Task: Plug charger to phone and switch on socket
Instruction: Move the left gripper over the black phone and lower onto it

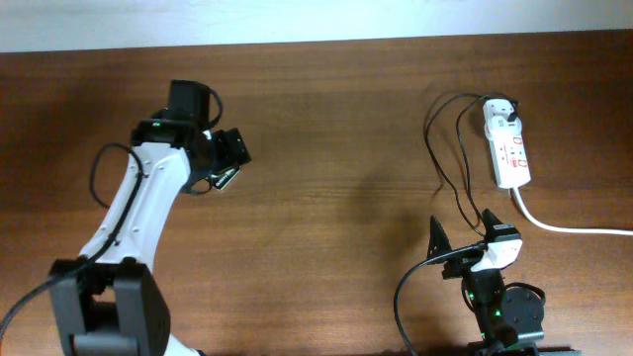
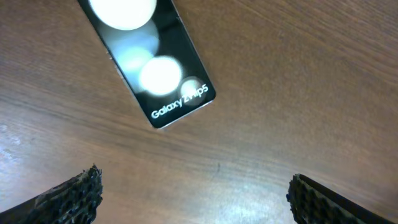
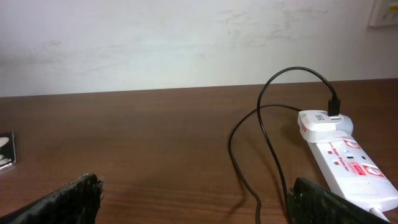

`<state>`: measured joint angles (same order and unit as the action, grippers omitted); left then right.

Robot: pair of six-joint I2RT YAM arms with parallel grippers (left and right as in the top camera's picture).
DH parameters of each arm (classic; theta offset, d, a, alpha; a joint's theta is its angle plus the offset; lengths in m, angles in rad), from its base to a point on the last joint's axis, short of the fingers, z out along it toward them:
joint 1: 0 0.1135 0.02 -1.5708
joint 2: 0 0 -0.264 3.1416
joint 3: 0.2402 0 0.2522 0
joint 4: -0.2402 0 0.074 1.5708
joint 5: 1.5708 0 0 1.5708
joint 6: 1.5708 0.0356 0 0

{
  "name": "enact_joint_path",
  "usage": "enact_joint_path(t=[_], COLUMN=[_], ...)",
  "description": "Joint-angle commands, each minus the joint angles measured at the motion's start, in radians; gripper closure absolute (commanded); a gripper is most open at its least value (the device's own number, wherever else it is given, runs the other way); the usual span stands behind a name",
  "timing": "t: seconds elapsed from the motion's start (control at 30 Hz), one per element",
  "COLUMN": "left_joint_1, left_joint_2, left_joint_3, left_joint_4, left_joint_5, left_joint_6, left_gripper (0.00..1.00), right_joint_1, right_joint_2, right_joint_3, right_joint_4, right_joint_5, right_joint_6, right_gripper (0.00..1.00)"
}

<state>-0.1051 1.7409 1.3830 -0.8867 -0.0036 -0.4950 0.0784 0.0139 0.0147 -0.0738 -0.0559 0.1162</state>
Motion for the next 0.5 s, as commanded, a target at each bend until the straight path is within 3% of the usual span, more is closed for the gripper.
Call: enact_joint_path(t=[0.0,0.1,0.47], left_joint_1=[-0.037,-0.043,-0.008], left_joint_2=[0.043,0.08,0.191], left_joint_3=[0.016,0.016,0.016], left_joint_4=[0.043,0.065,0.161], left_joint_5=[-0.049,-0.049,-0.074], left_joint_6=[-0.066,-0.123,-0.123], left_gripper=[0.01,0.01,0.01], right_joint_1=[0.005,0.005,0.005], right_joint_2=[-0.009,-0.009,-0.009], right_joint_3=[-0.009,-0.009,-0.009], right_joint_4=[0.001,0.001,0.001], right_joint_5=[0.008,0.008,0.008], right_joint_6=[-0.004,-0.004,-0.004], right_gripper=[0.01,0.01,0.01])
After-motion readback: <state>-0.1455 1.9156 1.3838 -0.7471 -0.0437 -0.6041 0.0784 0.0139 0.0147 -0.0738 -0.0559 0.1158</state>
